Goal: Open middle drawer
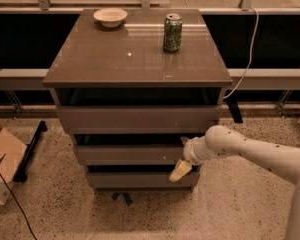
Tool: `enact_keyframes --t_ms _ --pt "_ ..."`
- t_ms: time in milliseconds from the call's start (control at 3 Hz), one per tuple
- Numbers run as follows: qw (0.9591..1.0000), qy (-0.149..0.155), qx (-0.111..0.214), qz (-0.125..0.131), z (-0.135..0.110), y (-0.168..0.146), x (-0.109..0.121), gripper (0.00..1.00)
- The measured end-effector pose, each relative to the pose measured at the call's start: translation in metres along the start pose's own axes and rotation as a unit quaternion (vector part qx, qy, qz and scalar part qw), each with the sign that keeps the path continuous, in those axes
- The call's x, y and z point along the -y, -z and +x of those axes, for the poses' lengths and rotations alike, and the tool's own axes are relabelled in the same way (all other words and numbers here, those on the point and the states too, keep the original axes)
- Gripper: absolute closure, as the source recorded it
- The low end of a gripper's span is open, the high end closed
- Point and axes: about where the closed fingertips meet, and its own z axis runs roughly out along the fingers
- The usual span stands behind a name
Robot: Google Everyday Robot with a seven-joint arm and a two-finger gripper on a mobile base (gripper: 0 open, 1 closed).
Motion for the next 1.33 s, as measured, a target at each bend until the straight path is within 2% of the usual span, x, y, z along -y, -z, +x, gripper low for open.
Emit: enact_keyframes --t_ms 333,1000,1333 --pt "1.0 0.001 0.007 -0.006 -0.001 -0.021 0.013 0.0" --pt "0.9992 -0.029 0.011 -0.024 0.012 -0.057 0.038 0.0" --pt "0.9989 -0.021 -0.001 -0.041 0.018 -0.054 0.031 0.26"
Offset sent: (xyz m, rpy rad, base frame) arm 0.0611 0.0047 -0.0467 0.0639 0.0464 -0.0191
